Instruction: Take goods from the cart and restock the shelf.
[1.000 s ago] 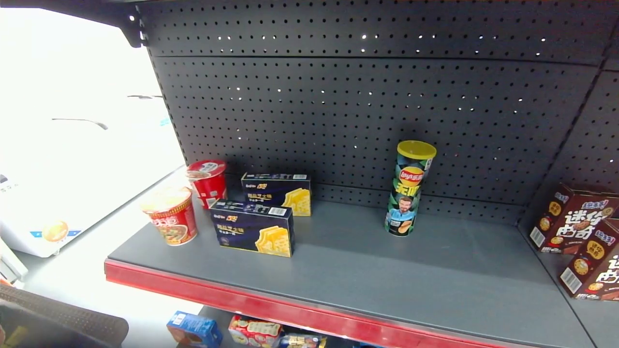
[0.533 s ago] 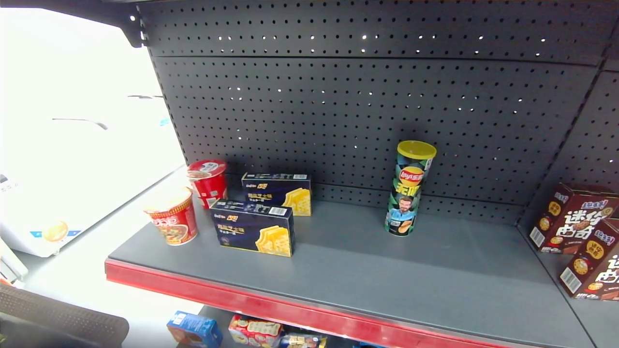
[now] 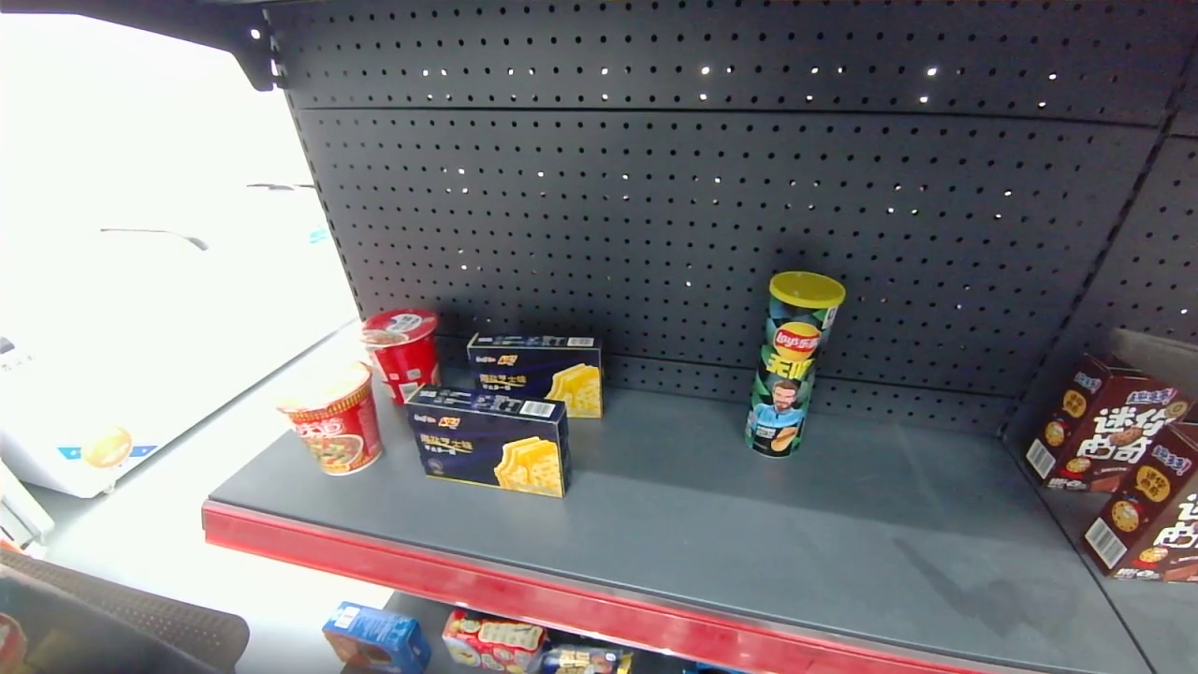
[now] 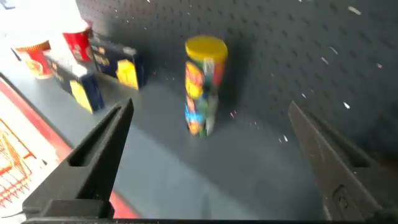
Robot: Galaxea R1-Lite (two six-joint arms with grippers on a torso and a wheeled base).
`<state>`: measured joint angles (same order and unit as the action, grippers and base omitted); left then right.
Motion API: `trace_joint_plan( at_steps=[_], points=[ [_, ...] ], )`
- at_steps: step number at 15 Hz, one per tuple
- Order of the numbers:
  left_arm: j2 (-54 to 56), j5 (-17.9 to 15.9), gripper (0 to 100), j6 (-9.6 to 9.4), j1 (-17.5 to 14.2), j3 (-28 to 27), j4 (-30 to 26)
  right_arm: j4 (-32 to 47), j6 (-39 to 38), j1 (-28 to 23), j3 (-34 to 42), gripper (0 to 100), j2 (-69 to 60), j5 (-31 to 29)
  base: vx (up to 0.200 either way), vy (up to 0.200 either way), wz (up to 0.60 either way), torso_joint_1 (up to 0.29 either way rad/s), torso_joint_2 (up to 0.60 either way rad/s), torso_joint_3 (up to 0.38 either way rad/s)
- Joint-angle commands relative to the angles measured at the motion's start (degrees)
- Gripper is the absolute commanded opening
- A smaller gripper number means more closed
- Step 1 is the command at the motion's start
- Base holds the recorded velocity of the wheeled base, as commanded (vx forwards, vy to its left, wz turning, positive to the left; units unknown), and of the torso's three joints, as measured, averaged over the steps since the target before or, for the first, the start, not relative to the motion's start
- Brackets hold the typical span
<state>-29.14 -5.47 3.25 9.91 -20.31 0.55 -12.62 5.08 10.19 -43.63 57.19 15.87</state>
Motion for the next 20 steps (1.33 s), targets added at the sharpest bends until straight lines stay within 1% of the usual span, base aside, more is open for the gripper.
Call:
trace_joint_plan(
  at_steps=[1,2,3,4,5,6,7,9,12,16,20],
  points=[
    [0.13,-0.24,0,0.08,0.02,1.41,0.07,-12.52,-0.6,-1.49,-2.51,100,18.31,2.85,0.0,0.0,0.0,0.0,0.0,0.0],
    [1.01,-0.33,0,0.08,0.02,1.5,-0.02,-15.33,-0.51,-2.02,-2.78,100,20.86,4.17,0.0,0.0,0.0,0.0,0.0,0.0],
    [2.33,-0.77,0,0.17,0.02,1.59,-0.2,-20.17,-0.25,-3.25,-2.78,100,25.26,8.21,0.0,0.0,0.0,0.0,0.0,0.0],
    [3.38,-0.68,0,0.35,0.02,2.12,-0.2,-25.79,0.01,-4.74,-3.22,100,31.41,14.27,0.0,0.0,0.0,0.0,0.0,0.0],
    [3.47,-0.68,0,0.35,-0.16,2.2,-0.28,-28.16,0.01,-4.83,-3.39,100,33.6,15.07,0.0,0.0,0.0,0.0,0.0,0.0],
    [3.47,-0.5,0,0.7,-0.24,1.85,-0.37,-33.44,-0.16,-4.74,-4.45,100,38.61,15.5,0.0,0.0,0.0,0.0,0.0,0.0],
    [3.38,-0.33,0,0.79,-0.33,1.85,-0.37,-35.72,-0.16,-4.65,-5.06,100,41.69,15.59,0.0,0.0,0.0,0.0,0.0,0.0],
    [3.3,-0.24,0,1.05,-0.42,2.29,-0.46,-36.78,-0.25,-4.3,-6.03,100,44.24,15.86,0.0,0.0,0.0,0.0,0.0,0.0],
    [3.38,-0.15,0,1.4,-0.42,3.7,-1.69,-36.69,-0.43,-2.54,-5.24,100,45.03,15.94,0.0,0.0,0.0,0.0,0.0,0.0],
    [3.74,0.29,0,1.49,-0.51,3.79,-1.78,-37.39,0.01,-1.05,-0.14,100,44.85,15.86,0.0,0.0,0.0,0.0,0.0,0.0],
    [3.82,0.2,0,1.58,-0.51,3.87,-1.78,-38.36,0.1,0.27,1.44,100,45.38,14.98,0.0,0.0,0.0,0.0,0.0,0.0]
  ],
)
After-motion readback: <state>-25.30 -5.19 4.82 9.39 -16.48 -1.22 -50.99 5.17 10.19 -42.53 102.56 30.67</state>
